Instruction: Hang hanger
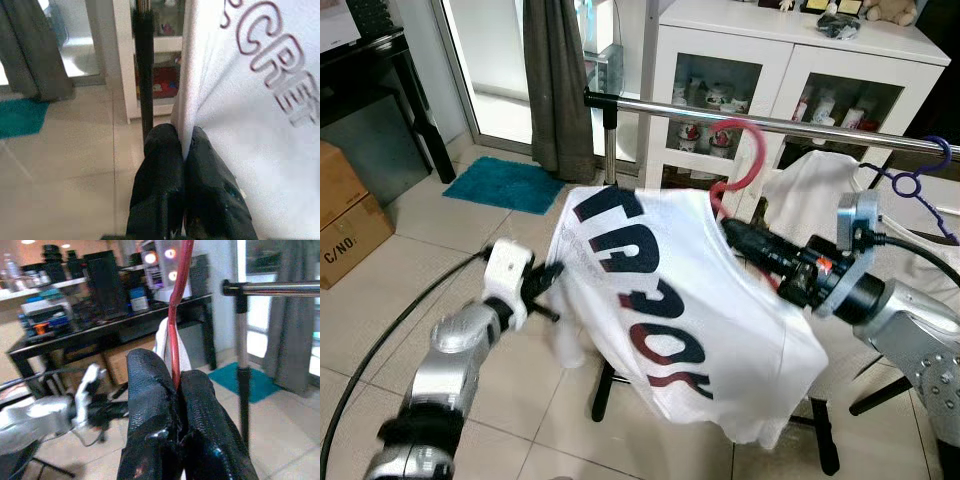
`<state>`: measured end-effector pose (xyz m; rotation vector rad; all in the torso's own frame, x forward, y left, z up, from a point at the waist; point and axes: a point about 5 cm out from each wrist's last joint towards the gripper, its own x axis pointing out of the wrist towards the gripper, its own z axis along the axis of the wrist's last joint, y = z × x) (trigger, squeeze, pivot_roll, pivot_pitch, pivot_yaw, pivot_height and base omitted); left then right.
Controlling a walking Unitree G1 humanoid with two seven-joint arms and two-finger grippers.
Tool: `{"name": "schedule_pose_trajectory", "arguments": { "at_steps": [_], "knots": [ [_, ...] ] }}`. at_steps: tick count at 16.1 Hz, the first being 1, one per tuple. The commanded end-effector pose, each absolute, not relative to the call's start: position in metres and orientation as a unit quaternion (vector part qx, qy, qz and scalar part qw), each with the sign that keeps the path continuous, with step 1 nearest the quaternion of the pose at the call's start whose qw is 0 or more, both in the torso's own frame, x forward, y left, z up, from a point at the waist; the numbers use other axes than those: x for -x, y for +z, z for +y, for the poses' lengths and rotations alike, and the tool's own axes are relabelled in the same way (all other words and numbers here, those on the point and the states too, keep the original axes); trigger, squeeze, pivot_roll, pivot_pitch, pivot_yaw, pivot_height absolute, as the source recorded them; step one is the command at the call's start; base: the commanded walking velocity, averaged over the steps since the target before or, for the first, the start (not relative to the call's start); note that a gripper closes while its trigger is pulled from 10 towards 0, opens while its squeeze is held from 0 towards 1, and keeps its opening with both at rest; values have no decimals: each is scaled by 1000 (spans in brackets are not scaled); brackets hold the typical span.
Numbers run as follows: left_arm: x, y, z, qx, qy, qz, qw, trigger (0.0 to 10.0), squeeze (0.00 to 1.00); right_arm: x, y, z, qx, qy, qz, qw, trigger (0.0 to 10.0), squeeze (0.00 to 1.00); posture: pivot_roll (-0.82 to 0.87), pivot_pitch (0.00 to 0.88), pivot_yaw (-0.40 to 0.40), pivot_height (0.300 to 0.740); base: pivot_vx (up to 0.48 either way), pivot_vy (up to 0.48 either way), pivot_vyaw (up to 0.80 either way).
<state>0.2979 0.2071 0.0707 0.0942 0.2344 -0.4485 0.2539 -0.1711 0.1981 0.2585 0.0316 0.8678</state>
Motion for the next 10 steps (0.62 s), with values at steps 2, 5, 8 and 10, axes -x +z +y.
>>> {"name": "schedule_pose_trajectory", "arguments": {
  "at_steps": [2,5,8,10],
  "knots": [
    [-290,64,198,-39,-227,124,965,0,0,-259,214,-178,-125,380,-37,916,10000,0,-73,0,-14,740,0,0,0],
    [-284,55,195,-40,-222,136,965,0,0,-261,215,-176,-135,362,-50,921,10000,0,-74,0,-14,740,0,0,0],
    [-280,48,194,-68,-224,157,959,0,0,-268,219,-180,-145,316,-74,935,10000,0,-75,0,-6,740,0,0,0],
    [-277,43,197,-85,-223,169,956,0,0,-276,223,-191,-147,267,-89,948,10000,0,-75,0,-6,740,0,0,0]
  ]
}}
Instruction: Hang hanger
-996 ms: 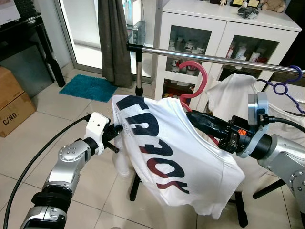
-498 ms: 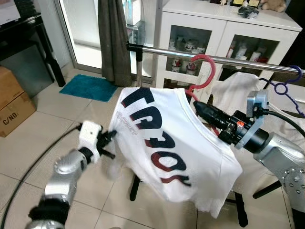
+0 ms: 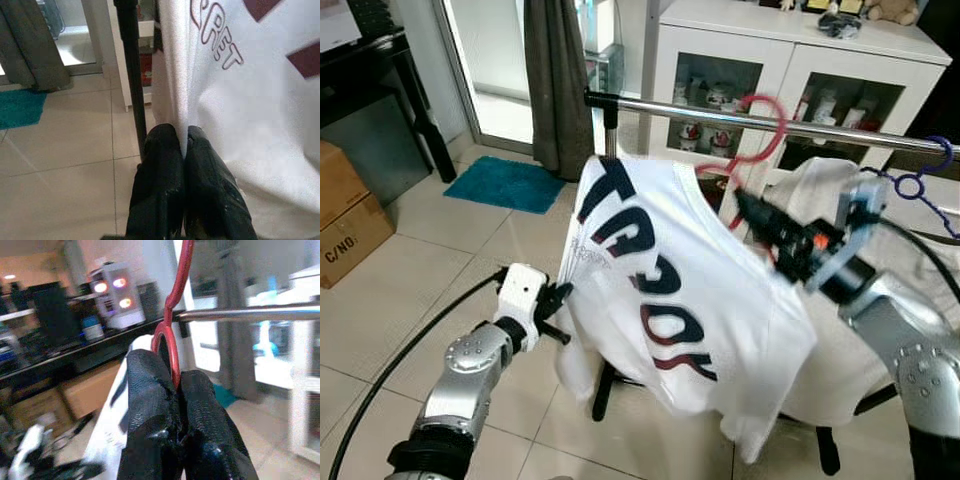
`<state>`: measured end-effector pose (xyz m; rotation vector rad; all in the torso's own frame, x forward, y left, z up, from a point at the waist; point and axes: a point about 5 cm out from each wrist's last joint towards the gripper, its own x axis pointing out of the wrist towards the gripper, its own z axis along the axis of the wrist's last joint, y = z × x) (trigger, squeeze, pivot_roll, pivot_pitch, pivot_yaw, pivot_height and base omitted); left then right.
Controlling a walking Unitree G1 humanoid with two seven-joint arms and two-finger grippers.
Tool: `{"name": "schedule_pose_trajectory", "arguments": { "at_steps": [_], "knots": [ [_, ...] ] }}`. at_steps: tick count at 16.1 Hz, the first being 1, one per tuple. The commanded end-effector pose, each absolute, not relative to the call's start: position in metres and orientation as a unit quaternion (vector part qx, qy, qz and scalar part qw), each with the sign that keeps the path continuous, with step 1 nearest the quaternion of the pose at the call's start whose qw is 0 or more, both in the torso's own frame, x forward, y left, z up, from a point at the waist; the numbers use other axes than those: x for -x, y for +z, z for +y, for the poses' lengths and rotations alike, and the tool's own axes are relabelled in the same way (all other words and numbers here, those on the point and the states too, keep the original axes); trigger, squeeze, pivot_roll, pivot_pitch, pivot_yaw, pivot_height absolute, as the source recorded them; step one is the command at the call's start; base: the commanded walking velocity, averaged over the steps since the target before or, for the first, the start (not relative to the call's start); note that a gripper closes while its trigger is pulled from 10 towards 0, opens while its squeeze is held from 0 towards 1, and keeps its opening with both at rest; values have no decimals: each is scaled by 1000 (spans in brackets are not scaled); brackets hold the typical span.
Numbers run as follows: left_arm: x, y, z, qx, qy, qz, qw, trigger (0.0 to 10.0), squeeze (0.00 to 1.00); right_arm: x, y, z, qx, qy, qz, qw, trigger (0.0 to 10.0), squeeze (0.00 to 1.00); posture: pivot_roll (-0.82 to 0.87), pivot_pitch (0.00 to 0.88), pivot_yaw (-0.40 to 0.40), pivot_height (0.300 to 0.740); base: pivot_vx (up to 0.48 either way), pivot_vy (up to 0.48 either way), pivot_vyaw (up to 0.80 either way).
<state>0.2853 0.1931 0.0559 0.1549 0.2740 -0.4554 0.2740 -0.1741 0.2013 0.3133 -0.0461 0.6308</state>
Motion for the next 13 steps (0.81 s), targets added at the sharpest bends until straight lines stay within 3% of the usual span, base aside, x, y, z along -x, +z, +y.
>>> {"name": "schedule_pose_trajectory", "arguments": {
  "at_steps": [1,5,13],
  "knots": [
    [-276,42,197,-89,-224,170,956,0,0,-277,223,-192,-146,262,-90,950,10000,0,-75,0,-6,740,0,0,0],
    [-272,40,195,-100,-238,168,951,0,0,-283,222,-201,-144,217,-92,961,10000,0,-71,0,-11,740,0,0,0],
    [-264,48,171,-134,-350,132,918,0,0,-289,212,-204,-101,181,-70,976,10000,0,-71,0,-14,740,0,0,0]
  ]
}}
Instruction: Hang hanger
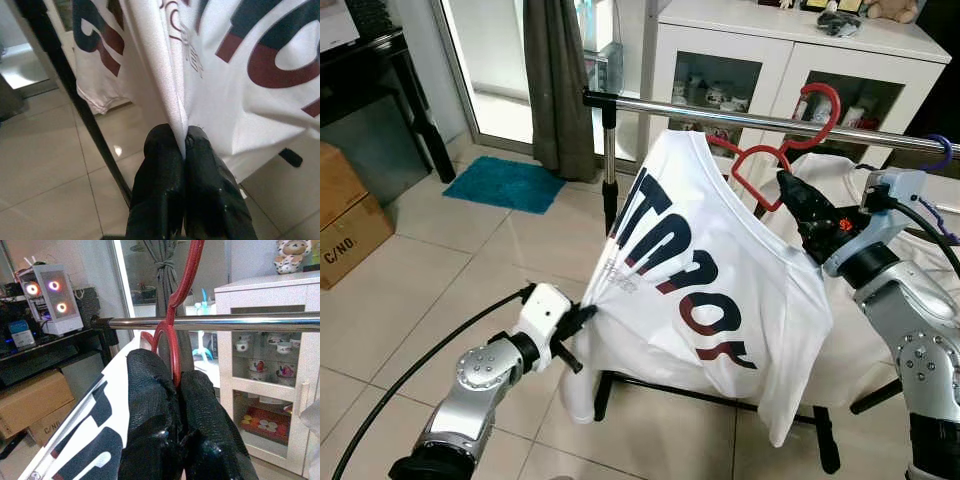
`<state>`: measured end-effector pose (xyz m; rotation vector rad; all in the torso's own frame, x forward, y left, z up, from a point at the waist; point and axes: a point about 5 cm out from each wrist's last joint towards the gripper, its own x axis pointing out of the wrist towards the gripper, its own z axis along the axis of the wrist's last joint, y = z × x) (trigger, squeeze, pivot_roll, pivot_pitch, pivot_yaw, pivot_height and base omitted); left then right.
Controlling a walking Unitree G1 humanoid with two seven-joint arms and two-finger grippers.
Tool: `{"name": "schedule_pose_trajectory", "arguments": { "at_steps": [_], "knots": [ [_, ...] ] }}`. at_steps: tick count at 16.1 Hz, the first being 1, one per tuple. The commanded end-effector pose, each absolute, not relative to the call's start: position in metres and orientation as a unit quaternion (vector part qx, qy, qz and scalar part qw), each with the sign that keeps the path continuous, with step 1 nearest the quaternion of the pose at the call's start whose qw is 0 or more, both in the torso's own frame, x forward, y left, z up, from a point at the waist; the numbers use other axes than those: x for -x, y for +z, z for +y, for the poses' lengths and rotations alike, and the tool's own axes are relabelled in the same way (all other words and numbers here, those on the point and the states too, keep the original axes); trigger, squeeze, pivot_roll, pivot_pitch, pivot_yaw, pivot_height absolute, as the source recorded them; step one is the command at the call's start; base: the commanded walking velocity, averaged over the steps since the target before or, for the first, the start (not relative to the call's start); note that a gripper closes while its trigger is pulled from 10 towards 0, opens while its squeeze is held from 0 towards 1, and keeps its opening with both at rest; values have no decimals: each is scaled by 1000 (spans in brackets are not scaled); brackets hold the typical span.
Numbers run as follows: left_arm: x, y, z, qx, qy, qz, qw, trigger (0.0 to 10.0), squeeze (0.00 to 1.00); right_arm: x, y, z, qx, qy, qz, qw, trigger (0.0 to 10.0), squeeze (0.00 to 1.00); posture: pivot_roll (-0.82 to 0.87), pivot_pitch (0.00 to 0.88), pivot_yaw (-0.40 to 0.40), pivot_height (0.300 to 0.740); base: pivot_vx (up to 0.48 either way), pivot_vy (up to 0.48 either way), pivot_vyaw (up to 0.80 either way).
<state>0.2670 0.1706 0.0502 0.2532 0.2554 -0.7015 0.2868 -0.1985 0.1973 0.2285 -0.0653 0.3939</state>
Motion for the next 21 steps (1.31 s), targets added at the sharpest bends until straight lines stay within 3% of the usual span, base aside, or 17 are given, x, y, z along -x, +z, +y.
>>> {"name": "schedule_pose_trajectory", "arguments": {
  "at_steps": [1,2,3,4,11,14,21],
  "knots": [
    [-264,48,172,-143,-354,135,914,0,0,-289,212,-204,-99,179,-70,976,10000,0,-70,0,-11,740,0,0,0],
    [-265,49,173,-156,-348,133,915,0,0,-290,213,-204,-100,179,-71,976,10000,0,-69,0,-11,740,0,0,0],
    [-270,51,180,-170,-314,127,926,10000,0,-289,213,-204,-101,181,-73,976,10000,0,-69,0,-11,740,0,0,0],
    [-272,56,184,-157,-309,123,930,10000,1000,-289,213,-202,-102,186,-74,974,10000,0,-68,0,-10,740,0,0,0],
    [-268,91,179,-75,-382,86,917,10000,1000,-284,203,-190,-80,239,-39,967,10000,0,-53,0,-14,740,0,0,0],
    [-292,122,157,-27,-366,50,929,10000,1000,-282,203,-180,-77,276,-34,957,10000,0,-56,0,-11,740,0,0,0],
    [-302,142,114,11,-352,63,934,10000,1000,-260,183,-162,-73,358,18,931,10000,0,-70,0,-7,740,0,0,0]
  ]
}}
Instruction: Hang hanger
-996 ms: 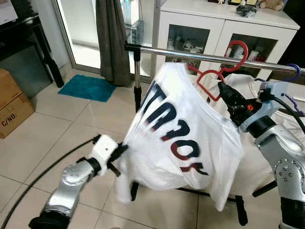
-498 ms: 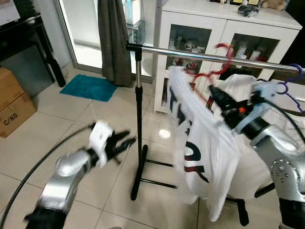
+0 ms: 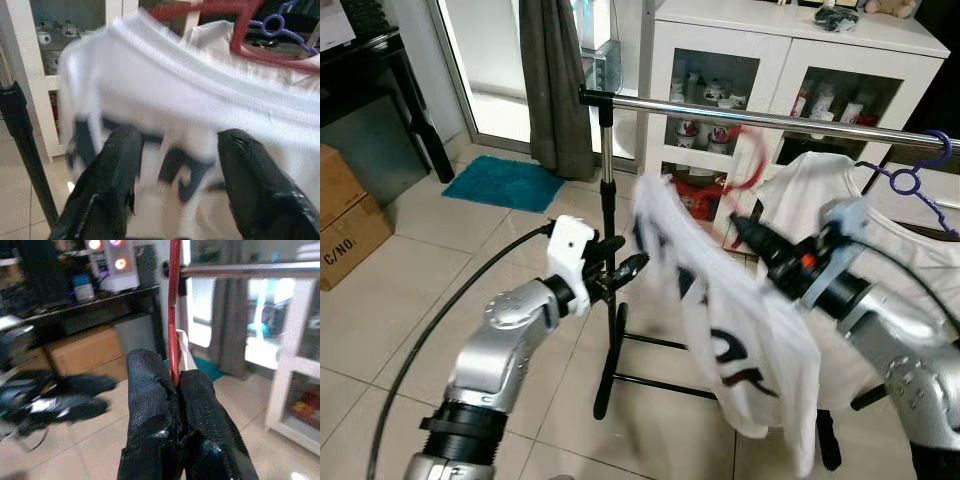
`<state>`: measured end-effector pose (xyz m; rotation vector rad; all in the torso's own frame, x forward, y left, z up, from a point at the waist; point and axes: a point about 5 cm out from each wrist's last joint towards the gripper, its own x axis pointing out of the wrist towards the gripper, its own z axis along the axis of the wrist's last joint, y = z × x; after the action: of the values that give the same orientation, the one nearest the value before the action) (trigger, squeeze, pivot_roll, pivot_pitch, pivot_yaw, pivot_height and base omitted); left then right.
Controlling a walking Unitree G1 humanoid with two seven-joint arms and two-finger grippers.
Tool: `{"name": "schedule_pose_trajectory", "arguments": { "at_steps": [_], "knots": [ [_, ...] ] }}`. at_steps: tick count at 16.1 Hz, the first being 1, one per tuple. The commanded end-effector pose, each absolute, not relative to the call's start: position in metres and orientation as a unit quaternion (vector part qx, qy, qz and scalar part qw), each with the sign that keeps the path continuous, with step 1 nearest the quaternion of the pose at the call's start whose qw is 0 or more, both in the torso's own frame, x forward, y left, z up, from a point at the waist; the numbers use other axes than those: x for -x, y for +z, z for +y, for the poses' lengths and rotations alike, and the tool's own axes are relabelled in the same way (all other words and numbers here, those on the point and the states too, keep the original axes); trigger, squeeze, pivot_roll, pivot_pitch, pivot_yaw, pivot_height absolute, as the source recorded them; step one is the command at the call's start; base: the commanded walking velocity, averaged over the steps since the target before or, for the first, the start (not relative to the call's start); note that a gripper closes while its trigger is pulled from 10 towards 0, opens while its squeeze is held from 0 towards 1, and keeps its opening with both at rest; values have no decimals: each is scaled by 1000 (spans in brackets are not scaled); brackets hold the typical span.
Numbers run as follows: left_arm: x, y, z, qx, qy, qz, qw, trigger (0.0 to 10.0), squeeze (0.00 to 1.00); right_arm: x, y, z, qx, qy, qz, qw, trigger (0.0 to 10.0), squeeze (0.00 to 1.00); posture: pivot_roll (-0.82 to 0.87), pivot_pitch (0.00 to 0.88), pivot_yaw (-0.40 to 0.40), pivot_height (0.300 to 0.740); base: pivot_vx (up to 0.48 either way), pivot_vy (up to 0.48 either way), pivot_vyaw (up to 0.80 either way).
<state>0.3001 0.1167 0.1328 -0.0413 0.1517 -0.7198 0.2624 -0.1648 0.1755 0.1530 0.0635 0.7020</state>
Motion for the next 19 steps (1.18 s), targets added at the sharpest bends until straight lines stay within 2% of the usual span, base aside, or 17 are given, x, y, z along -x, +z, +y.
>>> {"name": "schedule_pose_trajectory", "arguments": {
  "at_steps": [1,4,6,7,8,19],
  "knots": [
    [-303,143,112,11,-347,67,935,10000,1000,-259,183,-160,-75,366,19,928,10000,0,-70,0,-7,740,0,0,0],
    [-304,146,106,10,-343,72,937,10000,1000,-257,183,-155,-79,378,18,922,10000,0,-70,0,-7,740,0,0,0],
    [-306,145,103,-12,-312,85,946,10000,1000,-255,183,-151,-81,392,18,916,10000,0,-69,0,-11,740,0,0,0],
    [-307,143,102,-15,-308,89,947,10000,773,-255,184,-150,-84,397,18,914,10000,0,-69,0,-11,740,0,0,0],
    [-307,143,101,-16,-309,90,947,10000,0,-255,185,-149,-85,403,16,911,10000,0,-70,0,-9,740,0,0,0],
    [-320,153,100,-15,-296,66,953,10000,0,-245,190,-141,-92,455,10,886,10000,0,-76,0,-6,740,0,0,0]
  ]
}}
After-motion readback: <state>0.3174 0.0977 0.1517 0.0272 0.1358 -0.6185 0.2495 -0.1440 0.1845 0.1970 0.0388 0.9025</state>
